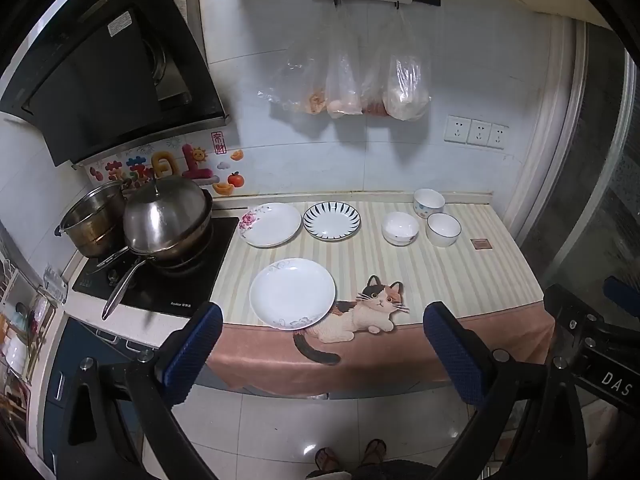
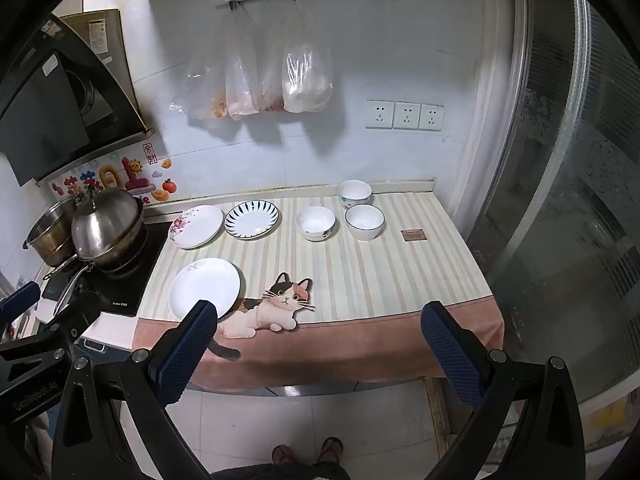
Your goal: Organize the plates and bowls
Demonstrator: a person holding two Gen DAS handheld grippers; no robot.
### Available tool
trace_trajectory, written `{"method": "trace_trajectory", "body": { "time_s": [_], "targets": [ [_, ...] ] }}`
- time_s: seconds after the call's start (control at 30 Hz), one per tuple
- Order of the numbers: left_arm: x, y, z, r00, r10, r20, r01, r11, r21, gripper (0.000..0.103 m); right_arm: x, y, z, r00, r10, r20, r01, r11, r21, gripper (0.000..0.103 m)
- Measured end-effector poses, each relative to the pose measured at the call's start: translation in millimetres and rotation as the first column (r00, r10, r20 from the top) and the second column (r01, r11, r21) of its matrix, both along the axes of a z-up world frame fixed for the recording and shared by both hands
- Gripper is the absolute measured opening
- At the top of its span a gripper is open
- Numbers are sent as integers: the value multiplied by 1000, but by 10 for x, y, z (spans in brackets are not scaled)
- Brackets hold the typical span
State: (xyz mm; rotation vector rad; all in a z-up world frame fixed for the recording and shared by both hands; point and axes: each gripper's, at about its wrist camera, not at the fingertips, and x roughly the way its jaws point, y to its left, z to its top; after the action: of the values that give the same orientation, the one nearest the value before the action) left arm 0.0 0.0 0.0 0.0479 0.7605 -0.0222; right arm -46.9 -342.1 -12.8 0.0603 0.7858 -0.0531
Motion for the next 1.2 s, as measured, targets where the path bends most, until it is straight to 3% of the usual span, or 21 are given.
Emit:
{"method": "trace_trajectory", "body": {
  "time_s": [1.2],
  "targets": [
    [29,0,16,1000,-1,1,1,1000,-12,103,-4,144,30,1000,3,1,-3,1000,-3,103]
  ]
}}
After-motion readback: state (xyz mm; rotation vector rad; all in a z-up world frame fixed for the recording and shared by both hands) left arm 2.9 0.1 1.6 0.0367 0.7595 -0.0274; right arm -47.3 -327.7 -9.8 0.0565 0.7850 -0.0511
